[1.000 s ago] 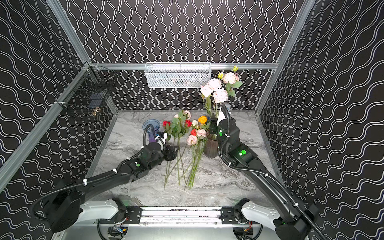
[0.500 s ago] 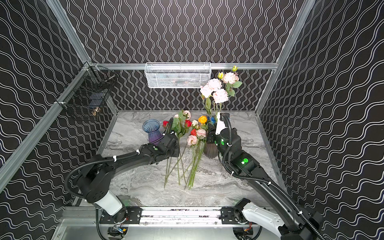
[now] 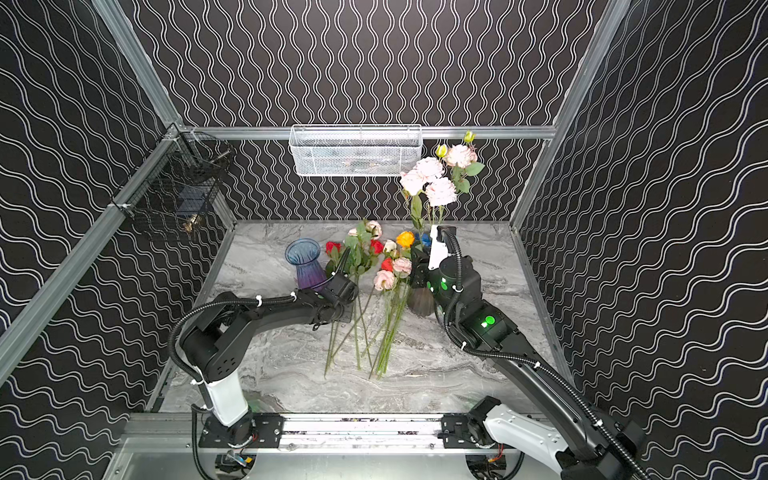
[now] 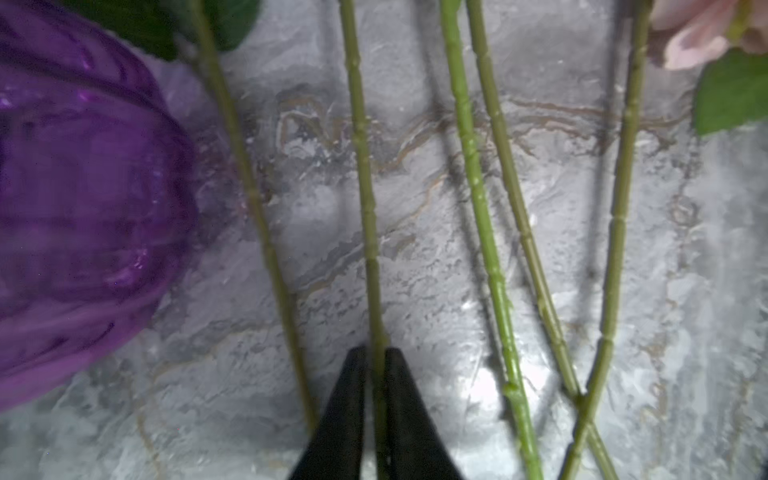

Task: Arrange the flowers into the vase
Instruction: 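Reach the left gripper into the flower pile and grasp a white rose stem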

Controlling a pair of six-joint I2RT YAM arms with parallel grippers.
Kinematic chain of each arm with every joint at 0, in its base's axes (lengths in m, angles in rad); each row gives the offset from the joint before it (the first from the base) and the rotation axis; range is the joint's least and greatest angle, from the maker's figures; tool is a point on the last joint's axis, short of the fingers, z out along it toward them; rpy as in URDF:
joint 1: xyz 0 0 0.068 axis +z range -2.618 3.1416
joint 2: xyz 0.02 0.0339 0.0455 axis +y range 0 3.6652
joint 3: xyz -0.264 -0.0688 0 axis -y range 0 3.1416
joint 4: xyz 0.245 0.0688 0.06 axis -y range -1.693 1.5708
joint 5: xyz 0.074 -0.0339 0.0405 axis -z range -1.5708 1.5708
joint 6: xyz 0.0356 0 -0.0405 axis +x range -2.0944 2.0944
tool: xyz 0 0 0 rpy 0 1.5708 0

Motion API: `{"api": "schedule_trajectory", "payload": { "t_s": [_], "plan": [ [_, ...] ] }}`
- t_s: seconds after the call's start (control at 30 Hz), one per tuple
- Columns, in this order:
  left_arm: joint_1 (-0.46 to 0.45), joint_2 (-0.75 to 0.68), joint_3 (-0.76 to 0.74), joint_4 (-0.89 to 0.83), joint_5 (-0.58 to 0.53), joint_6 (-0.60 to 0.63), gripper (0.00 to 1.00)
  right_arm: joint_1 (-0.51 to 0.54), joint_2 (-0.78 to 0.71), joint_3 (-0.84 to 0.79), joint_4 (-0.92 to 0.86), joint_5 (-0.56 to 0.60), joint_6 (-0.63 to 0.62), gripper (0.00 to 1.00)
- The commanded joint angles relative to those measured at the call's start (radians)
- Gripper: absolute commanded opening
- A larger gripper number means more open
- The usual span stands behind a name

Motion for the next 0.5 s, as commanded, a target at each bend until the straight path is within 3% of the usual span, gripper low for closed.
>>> {"api": "schedule_trajectory", "payload": {
  "t_s": [0.0,0.47],
  "plan": [
    [0.000,-0.042,-0.015,0.013,0.043,0.005,0.00,0.002,-0.008,0.000,0.024,0.003,0.017,0.33],
    [-0.003,-0.358,-0.032,-0.008,0.087,-0.054,0.00,0.003,-0.032,-0.026,0.032,0.000,0.025,0.32]
  ]
}}
